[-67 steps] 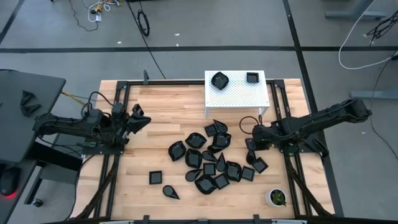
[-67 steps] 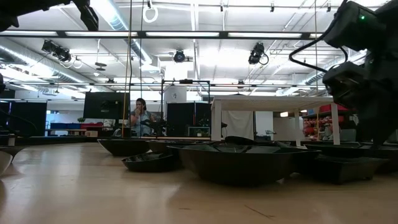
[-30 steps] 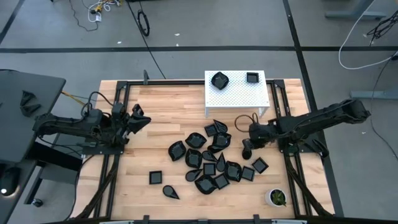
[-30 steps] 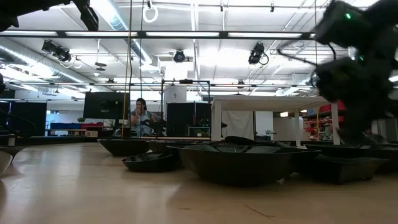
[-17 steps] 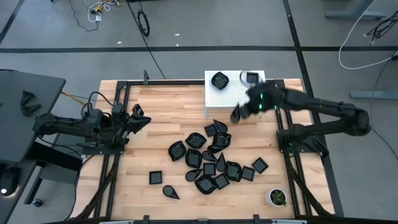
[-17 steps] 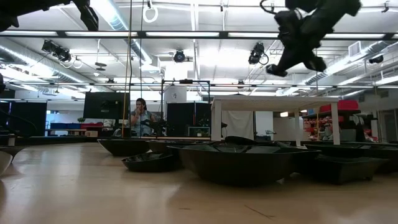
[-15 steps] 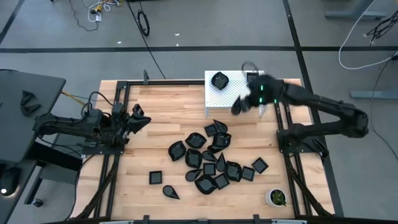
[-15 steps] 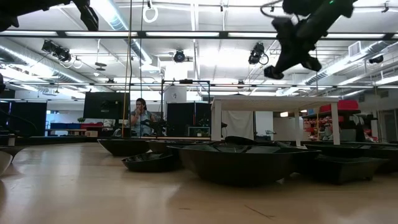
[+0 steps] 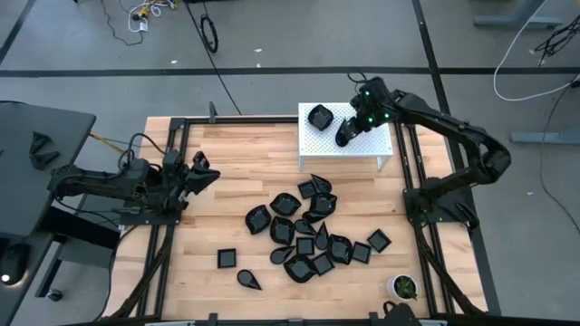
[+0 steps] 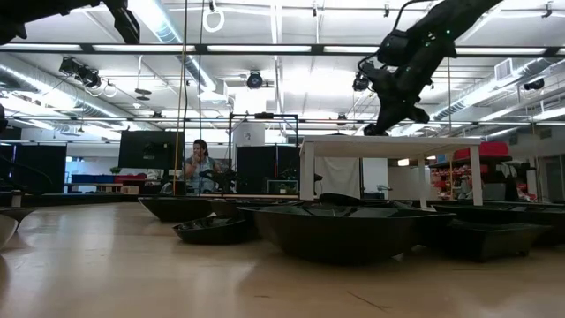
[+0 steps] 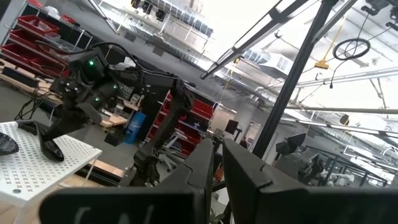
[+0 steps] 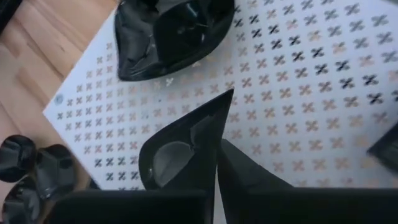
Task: Pick & Place Mini shaped plates
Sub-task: Put the drop shaped plate on the shelf
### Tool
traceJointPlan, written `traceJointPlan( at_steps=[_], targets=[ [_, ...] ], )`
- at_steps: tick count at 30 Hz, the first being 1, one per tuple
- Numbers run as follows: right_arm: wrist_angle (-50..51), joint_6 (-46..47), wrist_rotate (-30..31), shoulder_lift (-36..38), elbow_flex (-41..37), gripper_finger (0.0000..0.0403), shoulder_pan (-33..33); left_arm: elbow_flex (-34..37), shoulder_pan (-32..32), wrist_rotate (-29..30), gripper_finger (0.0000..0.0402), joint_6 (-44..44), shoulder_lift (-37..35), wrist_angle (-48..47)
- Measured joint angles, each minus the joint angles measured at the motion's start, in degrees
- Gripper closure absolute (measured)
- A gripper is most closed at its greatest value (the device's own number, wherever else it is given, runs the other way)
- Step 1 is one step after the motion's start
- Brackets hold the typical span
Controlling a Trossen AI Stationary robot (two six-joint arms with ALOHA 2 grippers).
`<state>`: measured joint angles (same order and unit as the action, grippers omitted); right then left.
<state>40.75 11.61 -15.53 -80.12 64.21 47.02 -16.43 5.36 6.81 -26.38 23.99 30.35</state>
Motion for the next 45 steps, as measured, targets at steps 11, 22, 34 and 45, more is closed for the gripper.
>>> traceJointPlan(
  at_steps=[11, 22, 34, 45],
  targets=[
    [1.9, -3.4, 7.8, 0.2, 0.2, 0.0346, 1.4, 0.0, 0.0, 0.0, 0.0360, 0.0, 0.0, 0.0],
    [1.4, -4.3, 10.1, 2.7, 0.2, 0.0299, 0.8, 0.0, 0.0, 0.0, 0.0360, 0.0, 0.0, 0.0],
    [7.5, -1.6, 16.6, 1.6, 0.2, 0.0376, 0.0, 0.0, 0.0, 0.0, 0.0360, 0.0, 0.0, 0.0],
    [2.0, -2.6, 16.6, -0.1, 0.2, 0.0392, -1.3, 0.0, 0.0, 0.0, 0.0360, 0.0, 0.0, 0.0]
  ],
)
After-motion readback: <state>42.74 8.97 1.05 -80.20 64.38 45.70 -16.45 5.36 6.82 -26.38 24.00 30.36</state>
